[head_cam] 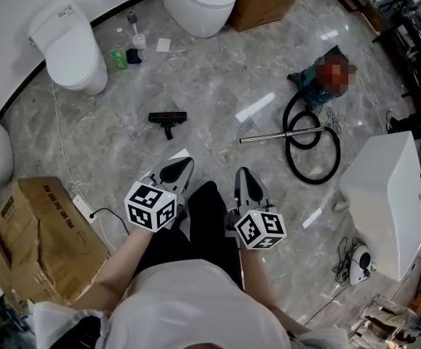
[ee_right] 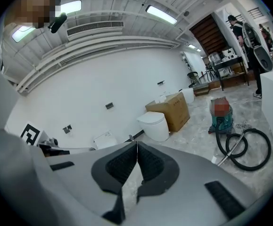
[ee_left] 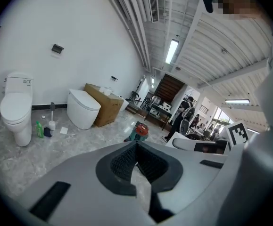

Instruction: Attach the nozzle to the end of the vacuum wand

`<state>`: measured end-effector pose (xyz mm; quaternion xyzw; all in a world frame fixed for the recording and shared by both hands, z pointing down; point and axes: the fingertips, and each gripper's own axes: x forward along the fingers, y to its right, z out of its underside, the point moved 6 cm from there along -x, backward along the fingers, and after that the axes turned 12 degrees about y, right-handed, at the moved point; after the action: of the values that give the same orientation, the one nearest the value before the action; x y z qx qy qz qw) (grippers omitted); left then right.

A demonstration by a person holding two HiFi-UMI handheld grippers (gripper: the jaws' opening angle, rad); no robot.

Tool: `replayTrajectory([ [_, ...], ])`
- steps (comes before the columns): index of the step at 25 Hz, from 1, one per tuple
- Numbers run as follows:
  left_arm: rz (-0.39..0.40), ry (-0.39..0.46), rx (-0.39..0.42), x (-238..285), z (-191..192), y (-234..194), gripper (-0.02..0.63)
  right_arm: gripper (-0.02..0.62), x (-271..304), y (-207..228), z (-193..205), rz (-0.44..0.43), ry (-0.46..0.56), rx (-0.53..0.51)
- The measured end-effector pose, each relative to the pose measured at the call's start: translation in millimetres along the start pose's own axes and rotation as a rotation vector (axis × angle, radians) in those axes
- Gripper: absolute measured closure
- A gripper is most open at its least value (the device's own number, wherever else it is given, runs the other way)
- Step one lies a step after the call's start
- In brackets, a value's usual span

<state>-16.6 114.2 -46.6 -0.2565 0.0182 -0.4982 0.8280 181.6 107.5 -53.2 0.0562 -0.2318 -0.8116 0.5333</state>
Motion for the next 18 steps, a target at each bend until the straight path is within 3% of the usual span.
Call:
replayTrajectory([
  [11,-0.030,0.015,-0.001,72.7,4.1,0.6,0.597,0.578,60.0,75.1,-8.4,-0.113,-0.066,-0.006],
  [18,-0.033,0.015,0.038,106.2,25.0,-41.1,0.597,0.578,110.9,97.7,21.5,-0.190,-0.087,-0.036],
])
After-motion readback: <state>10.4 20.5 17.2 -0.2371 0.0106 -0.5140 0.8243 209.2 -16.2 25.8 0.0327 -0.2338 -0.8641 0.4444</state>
